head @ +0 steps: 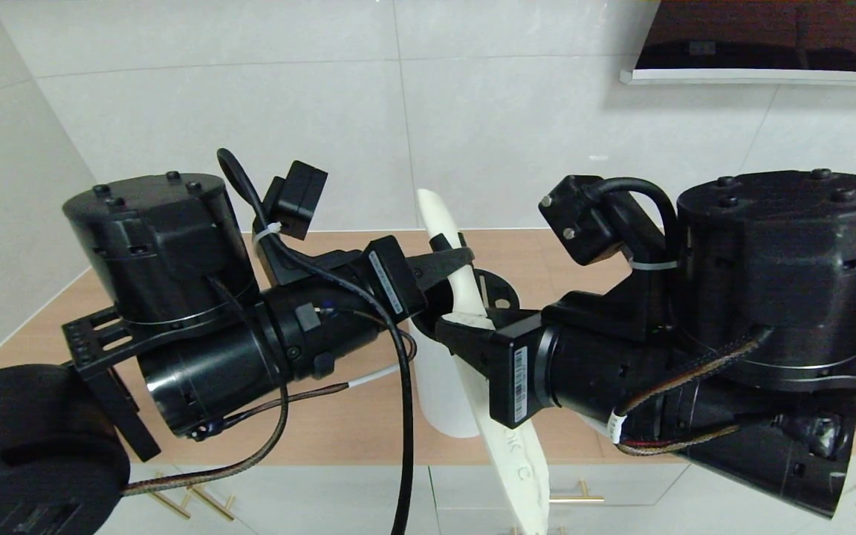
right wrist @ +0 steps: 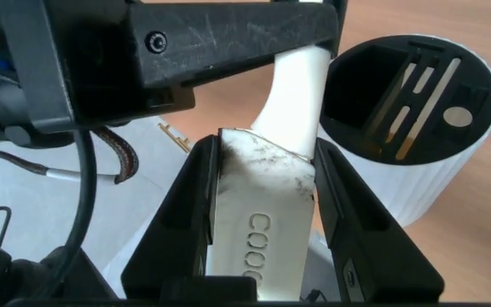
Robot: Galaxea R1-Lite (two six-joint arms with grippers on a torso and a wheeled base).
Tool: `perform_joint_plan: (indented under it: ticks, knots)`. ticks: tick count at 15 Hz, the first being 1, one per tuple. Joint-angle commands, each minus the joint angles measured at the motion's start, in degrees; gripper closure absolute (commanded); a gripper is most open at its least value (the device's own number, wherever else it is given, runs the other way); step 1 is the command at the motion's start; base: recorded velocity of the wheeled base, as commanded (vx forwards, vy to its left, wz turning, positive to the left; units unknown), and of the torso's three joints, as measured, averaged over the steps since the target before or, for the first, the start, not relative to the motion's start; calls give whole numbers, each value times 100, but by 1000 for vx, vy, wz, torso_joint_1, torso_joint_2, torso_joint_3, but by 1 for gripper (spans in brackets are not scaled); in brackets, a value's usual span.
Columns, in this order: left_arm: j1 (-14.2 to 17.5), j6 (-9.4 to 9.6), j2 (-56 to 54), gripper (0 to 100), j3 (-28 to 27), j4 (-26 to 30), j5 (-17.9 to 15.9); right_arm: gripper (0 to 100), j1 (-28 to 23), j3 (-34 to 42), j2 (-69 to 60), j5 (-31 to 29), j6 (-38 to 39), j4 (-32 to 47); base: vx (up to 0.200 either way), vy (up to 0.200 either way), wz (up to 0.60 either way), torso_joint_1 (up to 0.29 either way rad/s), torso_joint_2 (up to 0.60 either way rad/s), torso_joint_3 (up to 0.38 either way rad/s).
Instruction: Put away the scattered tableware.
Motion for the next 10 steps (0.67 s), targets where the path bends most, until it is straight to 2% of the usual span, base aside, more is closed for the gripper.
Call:
perform_joint_plan:
  ticks: [1, 2, 7, 8, 10]
  knots:
    - [2, -3, -11, 100, 0, 6, 8, 100, 9, 1, -48, -13, 1, -12, 0, 0, 0, 0, 0, 0]
    - [2, 6, -20, 100, 0, 6, 8, 0, 9, 1, -39, -30, -8, -12, 0, 0, 0, 0, 0, 0]
    - [2, 23, -248, 100, 9, -188, 17, 0, 9, 1, -109, -39, 10, -21, 0, 0, 0, 0, 0, 0]
    - [2, 129, -424, 100, 9, -223, 105, 0, -18, 36, -258, -57, 1, -12, 0, 0, 0, 0, 0, 0]
    - [28, 524, -573, 100, 0, -205, 272, 0, -229, 168, -557, -66, -51, -12, 0, 0, 0, 0, 0, 0]
